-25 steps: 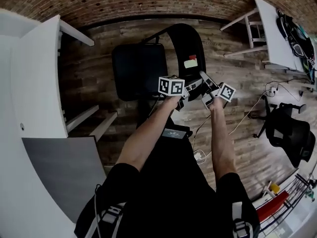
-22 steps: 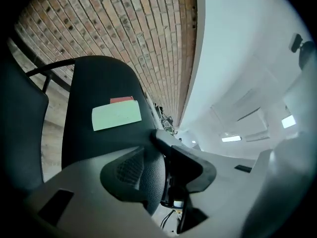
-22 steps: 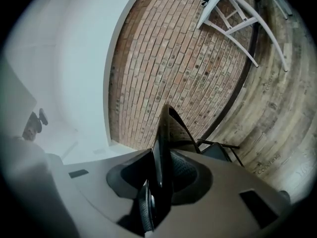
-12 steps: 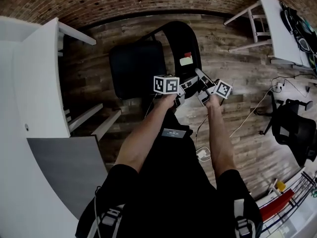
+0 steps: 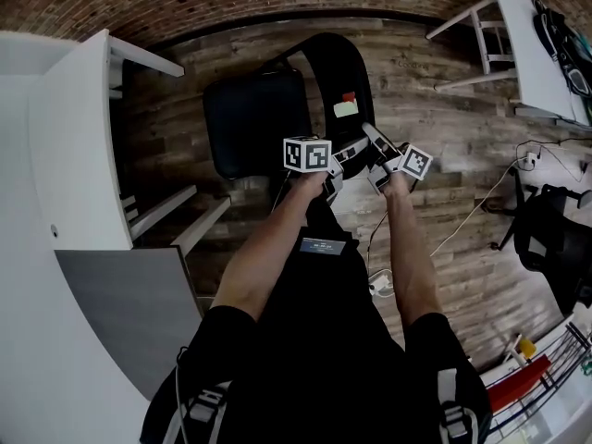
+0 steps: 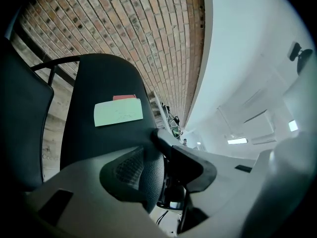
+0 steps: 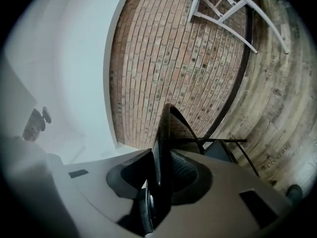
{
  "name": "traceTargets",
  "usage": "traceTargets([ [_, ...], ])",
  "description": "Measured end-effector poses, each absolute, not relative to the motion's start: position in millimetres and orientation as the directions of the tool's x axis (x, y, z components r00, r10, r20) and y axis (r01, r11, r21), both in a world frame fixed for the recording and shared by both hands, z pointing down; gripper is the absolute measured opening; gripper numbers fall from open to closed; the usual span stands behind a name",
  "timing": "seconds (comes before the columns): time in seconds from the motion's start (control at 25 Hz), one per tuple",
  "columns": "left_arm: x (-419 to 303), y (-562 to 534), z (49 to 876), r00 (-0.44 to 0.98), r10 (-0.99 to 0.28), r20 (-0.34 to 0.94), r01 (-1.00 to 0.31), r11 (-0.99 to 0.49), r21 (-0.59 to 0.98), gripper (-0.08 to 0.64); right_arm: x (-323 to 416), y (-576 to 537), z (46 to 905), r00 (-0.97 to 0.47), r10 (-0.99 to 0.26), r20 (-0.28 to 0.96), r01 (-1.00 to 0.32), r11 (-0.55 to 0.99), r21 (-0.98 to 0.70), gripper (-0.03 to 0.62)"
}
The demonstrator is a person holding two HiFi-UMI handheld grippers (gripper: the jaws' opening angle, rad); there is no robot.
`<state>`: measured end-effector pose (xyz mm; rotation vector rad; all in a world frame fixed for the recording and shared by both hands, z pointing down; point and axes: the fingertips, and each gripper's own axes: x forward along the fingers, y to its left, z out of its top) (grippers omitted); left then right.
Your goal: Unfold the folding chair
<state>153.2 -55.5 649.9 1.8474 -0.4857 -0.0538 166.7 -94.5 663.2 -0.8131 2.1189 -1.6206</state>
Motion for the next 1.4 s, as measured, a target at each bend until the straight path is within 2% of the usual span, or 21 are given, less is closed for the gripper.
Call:
traceTargets([
  [0.96,149.4,-52.0,649.4,0.902,-0.393,0.178,-0.297,-0.268,0.916,0.178,165.4,-88.0,663.2,-0.763,-0.646,0.02,-0.175,0.177,-0.968,0.114],
  [1.24,98.0,-39.3,658.0,0.897,-0.421,0.137,-0.271,-0.279,0.921,0.178,113.3,-76.0,668.7,-0.783,-0.621,0.012,-0.166,0.191,-0.967,0.117],
  [1.4,91.9,-41.6,656.6,0.884,-0.443,0.151,-0.293,-0.271,0.917,0.17,108.6,-76.9,663.6,-0.79,-0.614,0.008,-0.151,0.182,-0.972,0.123],
])
